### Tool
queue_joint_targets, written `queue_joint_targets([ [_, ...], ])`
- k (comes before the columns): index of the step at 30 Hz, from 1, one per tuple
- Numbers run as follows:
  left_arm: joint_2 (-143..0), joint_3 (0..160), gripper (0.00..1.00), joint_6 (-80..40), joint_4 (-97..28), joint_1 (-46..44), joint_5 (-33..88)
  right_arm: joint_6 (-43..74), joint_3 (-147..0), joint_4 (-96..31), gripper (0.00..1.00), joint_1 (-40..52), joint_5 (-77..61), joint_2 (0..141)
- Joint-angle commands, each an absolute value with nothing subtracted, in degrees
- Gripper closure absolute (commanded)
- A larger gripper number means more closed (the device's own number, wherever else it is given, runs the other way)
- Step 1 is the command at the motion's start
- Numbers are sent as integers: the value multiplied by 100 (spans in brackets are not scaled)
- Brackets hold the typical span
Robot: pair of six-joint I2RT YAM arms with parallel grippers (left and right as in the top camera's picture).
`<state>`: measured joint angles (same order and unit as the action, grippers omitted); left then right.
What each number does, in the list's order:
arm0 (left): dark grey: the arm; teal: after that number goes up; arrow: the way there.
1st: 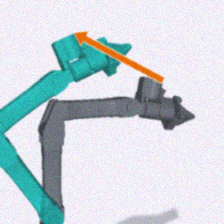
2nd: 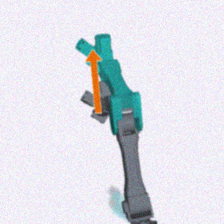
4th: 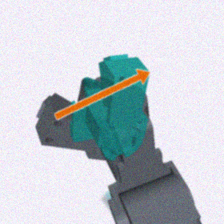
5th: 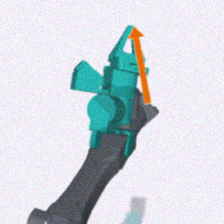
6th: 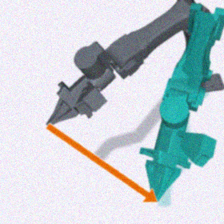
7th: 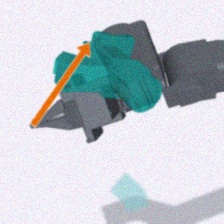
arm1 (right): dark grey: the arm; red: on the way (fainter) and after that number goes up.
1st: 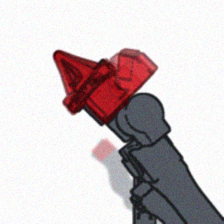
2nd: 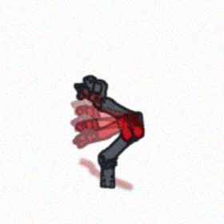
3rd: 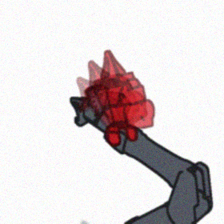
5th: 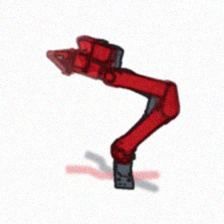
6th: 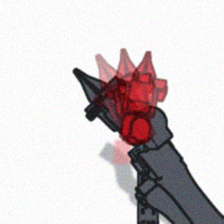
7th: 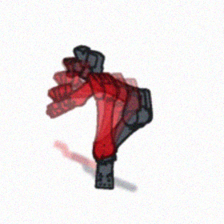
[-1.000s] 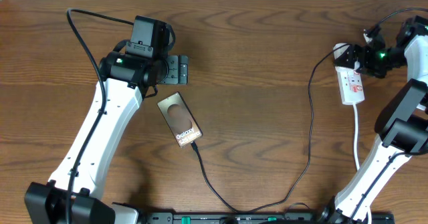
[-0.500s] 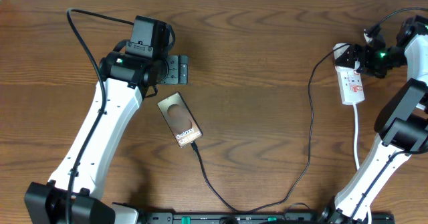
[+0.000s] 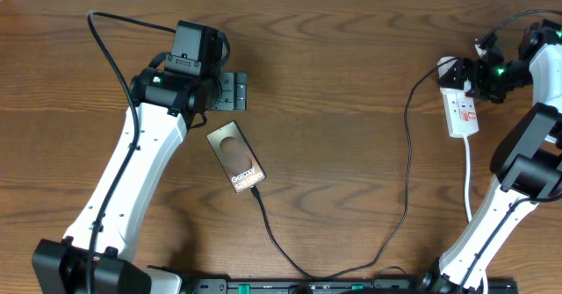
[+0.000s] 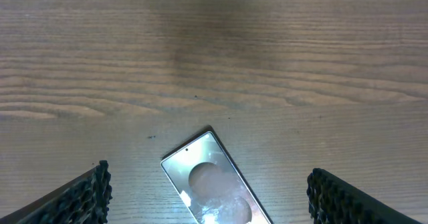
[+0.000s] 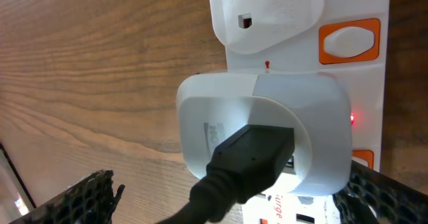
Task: Plug charger to phone and switch on socket
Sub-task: 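Press the power strip switch down with the right gripper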
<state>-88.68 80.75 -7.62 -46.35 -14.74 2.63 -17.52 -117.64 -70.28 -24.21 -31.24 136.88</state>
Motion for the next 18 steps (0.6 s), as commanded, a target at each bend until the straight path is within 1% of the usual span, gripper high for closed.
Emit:
queue_joint_targets([
  [1,-8766,8200,9,-711,-4644,-1470,189,-1629,-11651,-7102,1,-2047,-3785,14022],
  [10,-8766,8200,9,-711,-4644,-1470,189,-923,-11880,-7260,1,-2235,-2698,13935],
  [18,-8766,8200,9,-711,-4644,-1470,189,-419,-11896,-7295,1,-2427,-2047,13225],
])
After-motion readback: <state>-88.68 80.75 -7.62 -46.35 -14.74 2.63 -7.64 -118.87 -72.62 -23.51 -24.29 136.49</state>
